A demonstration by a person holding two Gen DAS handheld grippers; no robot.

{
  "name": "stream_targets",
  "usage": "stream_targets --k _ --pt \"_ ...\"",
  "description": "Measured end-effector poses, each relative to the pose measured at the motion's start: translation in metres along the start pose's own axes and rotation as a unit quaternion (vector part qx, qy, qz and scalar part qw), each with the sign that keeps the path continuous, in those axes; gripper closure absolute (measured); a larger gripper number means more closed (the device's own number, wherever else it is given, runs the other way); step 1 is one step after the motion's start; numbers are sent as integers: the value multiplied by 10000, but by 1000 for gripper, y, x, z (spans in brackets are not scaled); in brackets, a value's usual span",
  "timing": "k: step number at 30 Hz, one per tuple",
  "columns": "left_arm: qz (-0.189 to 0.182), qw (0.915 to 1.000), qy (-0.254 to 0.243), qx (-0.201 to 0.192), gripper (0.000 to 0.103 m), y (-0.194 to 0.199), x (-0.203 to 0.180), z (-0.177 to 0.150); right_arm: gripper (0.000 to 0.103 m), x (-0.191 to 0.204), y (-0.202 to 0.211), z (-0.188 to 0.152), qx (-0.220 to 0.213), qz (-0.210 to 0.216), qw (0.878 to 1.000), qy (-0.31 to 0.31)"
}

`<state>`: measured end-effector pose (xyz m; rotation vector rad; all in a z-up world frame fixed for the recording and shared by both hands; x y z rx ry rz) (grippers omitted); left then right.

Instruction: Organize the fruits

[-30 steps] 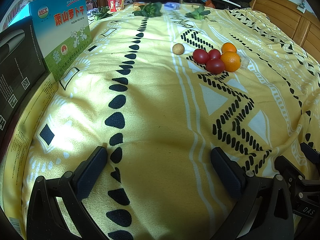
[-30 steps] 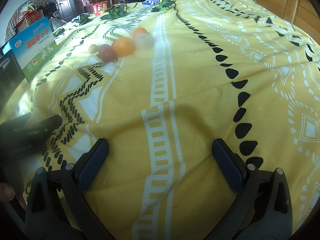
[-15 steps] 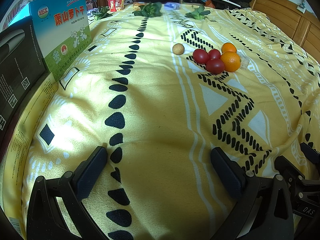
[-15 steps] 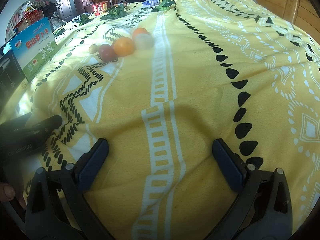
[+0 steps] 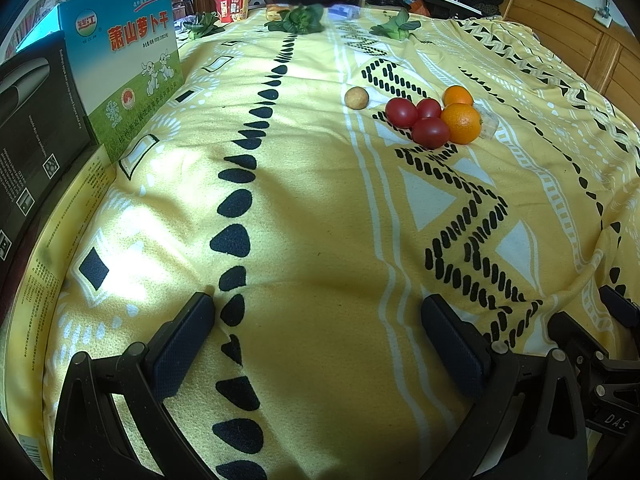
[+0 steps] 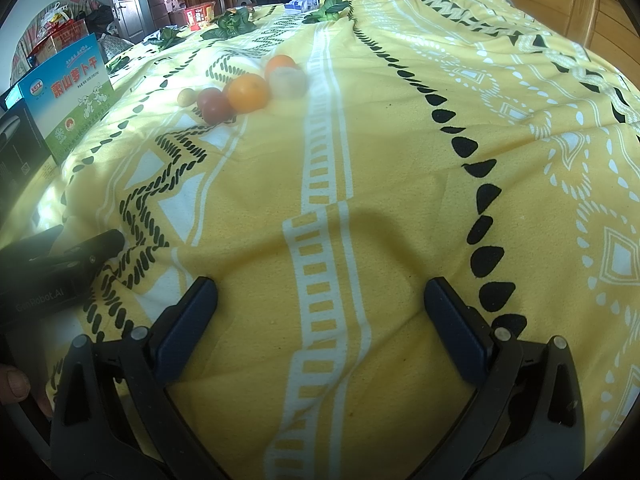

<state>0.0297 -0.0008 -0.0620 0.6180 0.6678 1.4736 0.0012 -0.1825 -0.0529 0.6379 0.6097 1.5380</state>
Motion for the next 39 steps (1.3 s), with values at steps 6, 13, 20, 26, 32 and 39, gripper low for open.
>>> stream_targets --k 6,13,20,26,32,39 --pt "-527 9985 153 1 1 16 -5 8 0 2 4 -2 -26 83 10000 -31" --pt "-1401 9898 204 -163 29 14 -34 68 0 3 7 -2 -54 161 9998 -88" --pt "-1906 9805 -267 386 62 -47 -79 95 0 5 7 -2 -50 243 9996 -138" --pt "-1856 9809 -88 580 62 -79 -83 99 0 4 8 -2 -56 327 9992 -208" --pt "-1884 9810 -54 453 62 -91 -89 106 0 3 8 -2 -50 351 9991 -231" --pt "-1963 9801 47 284 70 -90 -86 111 0 2 13 -1 -12 506 9982 -335"
Point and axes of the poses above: each gripper's, at about its wrist camera, not at the fingertips, and y roughly against the way its jaws point, x to its left, z to its top, the point moved 8 cm from there along -y, roughly the way its jaws point, and after that the axes turned 8 degrees about -x, right-handed, at the moved point
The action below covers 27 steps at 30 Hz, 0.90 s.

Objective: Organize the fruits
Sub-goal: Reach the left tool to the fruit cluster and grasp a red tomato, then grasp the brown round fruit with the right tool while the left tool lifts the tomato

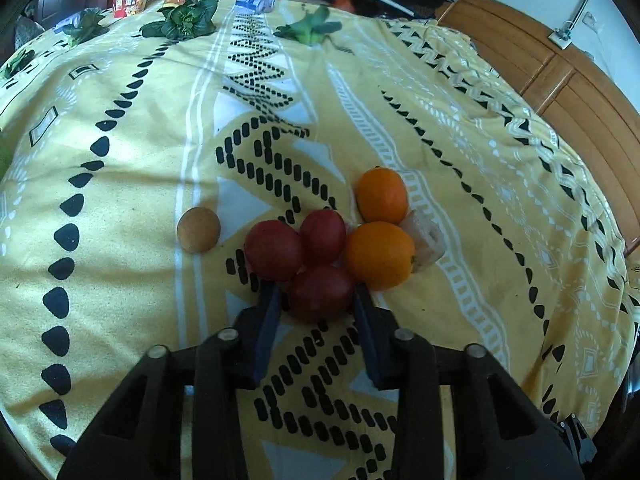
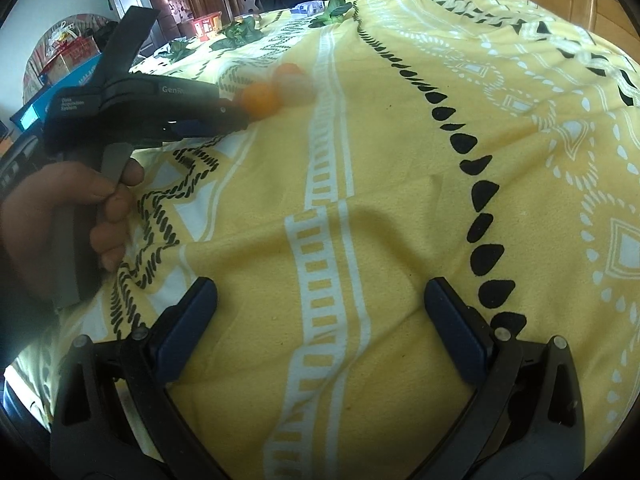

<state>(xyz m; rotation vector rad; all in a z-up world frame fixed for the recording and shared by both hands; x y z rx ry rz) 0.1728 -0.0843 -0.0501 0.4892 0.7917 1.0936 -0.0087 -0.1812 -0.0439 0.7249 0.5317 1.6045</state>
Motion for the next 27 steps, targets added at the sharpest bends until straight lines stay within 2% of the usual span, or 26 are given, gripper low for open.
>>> stream_targets --k 4,6,11,13,15,16,17,22,27 --pt "103 9996 28 -255 70 28 4 -1 0 6 8 6 51 315 9995 -33" --pt "164 9990 108 -392 70 48 11 -4 1 11 18 18 -117 465 9988 35" --pt "440 9960 302 -712 70 105 38 -22 2 43 27 75 -647 860 9927 549" --pt "529 9942 463 -808 70 125 50 -30 5 59 19 93 -695 1082 9886 787" --pt "589 9923 593 -915 70 141 58 -34 19 80 0 112 -595 1412 9819 1114" --pt "581 9913 670 -969 70 148 60 -34 37 92 -12 118 -475 1577 9777 1299" --pt "554 9910 696 -999 70 151 60 -34 49 103 -28 123 -299 1739 9731 1480" --pt "452 9898 707 -1149 70 163 61 -26 51 132 -100 127 419 2018 9595 1921" --pt "396 9901 699 -1150 70 162 61 -23 54 152 -135 131 514 1975 9528 2250"
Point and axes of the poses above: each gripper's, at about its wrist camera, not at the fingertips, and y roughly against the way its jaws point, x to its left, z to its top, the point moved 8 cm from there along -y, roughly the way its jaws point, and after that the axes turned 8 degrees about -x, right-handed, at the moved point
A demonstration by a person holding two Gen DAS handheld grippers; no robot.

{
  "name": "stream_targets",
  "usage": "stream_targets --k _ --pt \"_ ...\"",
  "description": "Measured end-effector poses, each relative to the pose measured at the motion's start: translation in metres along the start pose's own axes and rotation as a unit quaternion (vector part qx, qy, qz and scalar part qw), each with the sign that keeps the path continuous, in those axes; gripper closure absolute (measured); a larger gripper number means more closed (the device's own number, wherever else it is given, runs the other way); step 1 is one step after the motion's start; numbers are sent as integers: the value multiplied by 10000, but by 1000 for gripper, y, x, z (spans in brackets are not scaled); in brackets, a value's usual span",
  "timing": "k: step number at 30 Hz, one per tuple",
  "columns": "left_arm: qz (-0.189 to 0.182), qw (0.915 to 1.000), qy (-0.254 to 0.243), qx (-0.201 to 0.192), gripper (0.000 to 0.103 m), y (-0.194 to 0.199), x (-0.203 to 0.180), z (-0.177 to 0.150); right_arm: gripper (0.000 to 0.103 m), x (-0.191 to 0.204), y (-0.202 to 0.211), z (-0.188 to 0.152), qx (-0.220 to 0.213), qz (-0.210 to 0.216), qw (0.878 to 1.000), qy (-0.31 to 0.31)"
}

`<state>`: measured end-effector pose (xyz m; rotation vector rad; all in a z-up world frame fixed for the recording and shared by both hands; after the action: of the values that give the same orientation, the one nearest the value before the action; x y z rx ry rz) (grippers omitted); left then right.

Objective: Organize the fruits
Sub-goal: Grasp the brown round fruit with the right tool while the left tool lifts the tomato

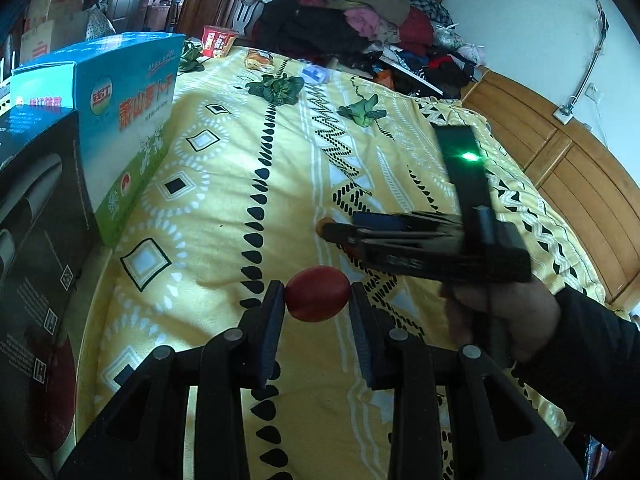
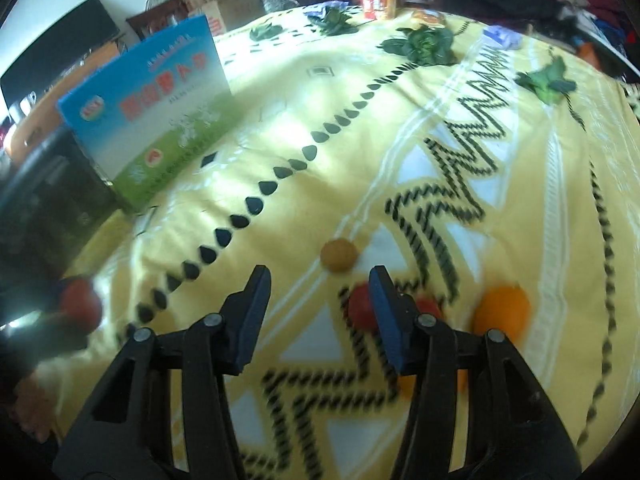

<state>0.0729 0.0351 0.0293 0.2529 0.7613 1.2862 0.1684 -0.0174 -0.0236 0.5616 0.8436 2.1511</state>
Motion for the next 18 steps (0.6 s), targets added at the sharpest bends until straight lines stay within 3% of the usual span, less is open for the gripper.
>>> stream_targets --k 4,6,8,13,18 --pt "7 10000 72 17 70 -3 3 0 67 -4 -19 0 263 -20 9996 107" --pt "10 9999 103 11 70 -3 3 1 68 -9 -23 -2 302 -128 9994 133" --pt "11 10000 90 12 70 -2 3 1 77 -16 -26 -5 342 -165 9992 89" --pt "53 9999 74 -124 70 15 1 9 79 -16 -25 -3 346 -214 9991 75" --pt "87 9990 28 -437 70 49 3 27 79 0 22 20 -212 -202 9993 -250"
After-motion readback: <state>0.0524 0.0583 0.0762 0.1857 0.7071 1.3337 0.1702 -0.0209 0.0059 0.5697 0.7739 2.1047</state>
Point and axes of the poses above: each gripper's, at about its wrist camera, not at the fingertips, and y roughly against the way its jaws point, x to its left, z to its top, the point moved 8 cm from there along -y, roughly the way its jaws point, and after that the axes turned 8 degrees about -x, right-handed, at the moved point
